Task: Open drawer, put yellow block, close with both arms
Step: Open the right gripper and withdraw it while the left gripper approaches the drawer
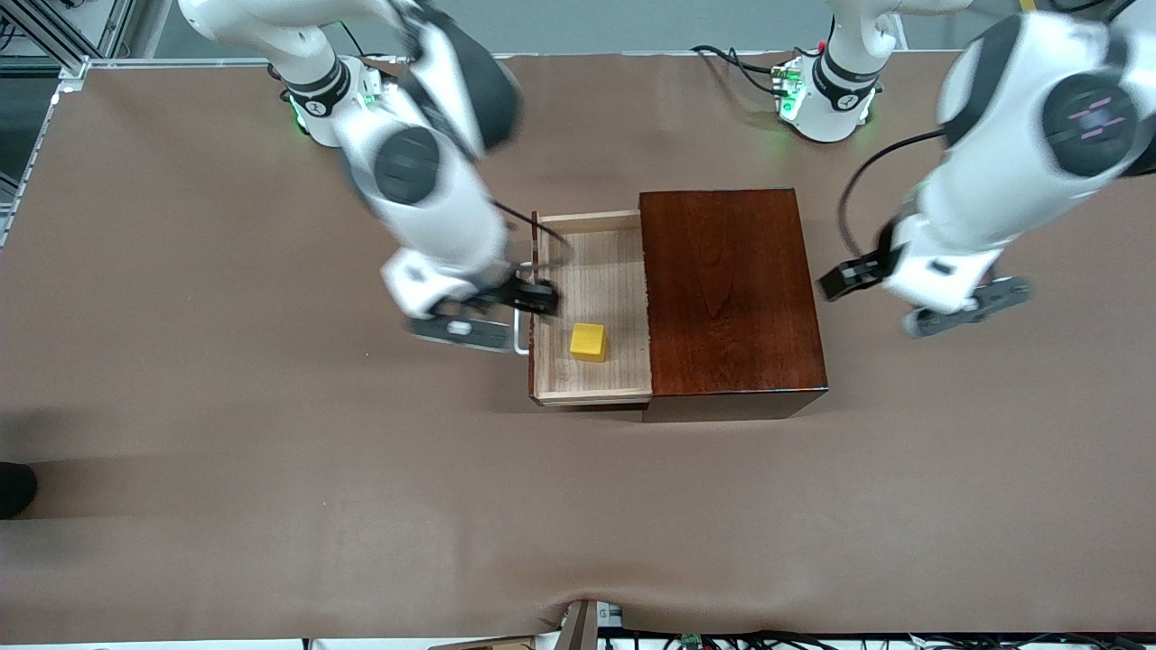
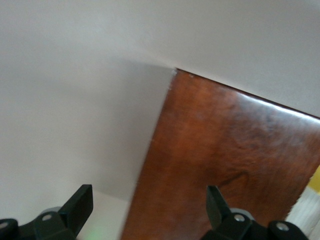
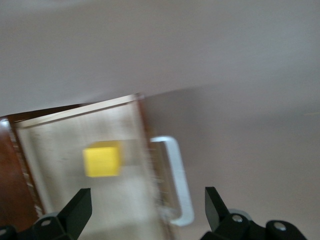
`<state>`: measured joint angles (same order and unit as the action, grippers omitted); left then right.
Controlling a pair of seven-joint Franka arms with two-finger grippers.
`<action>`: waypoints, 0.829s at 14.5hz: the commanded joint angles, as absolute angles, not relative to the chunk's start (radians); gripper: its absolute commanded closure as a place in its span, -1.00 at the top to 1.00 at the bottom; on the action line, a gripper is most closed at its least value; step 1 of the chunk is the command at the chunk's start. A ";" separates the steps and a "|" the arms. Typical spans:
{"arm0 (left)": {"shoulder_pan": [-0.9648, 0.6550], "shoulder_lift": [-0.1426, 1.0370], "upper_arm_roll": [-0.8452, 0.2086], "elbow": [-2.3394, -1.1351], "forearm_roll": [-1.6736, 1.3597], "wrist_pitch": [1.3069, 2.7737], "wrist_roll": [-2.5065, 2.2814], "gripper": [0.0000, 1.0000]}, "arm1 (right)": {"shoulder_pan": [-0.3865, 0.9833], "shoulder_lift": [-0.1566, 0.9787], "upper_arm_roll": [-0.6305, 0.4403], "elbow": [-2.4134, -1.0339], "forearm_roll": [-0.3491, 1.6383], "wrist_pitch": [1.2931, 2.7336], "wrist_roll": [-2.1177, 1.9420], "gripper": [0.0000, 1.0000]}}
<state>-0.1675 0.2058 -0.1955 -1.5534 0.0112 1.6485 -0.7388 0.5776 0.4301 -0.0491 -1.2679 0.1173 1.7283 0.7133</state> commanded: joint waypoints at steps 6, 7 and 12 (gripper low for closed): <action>-0.504 0.518 -0.186 -1.286 0.011 1.803 -1.364 1.00 | 0.201 0.091 -0.041 -1.566 0.015 1.652 0.205 1.00; -0.549 0.549 -0.183 -1.275 0.011 1.900 -1.469 1.00 | 0.158 0.065 -0.041 -1.581 0.011 1.638 0.162 1.00; -0.727 0.641 -0.161 -1.269 0.012 2.187 -1.956 1.00 | 0.009 0.020 -0.041 -1.575 0.009 1.565 0.029 1.00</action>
<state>-0.6755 0.6085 -0.1868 -1.3093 0.0114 2.1502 -1.8090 0.0449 0.0529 -0.0637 -1.5431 0.0200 1.5679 0.0457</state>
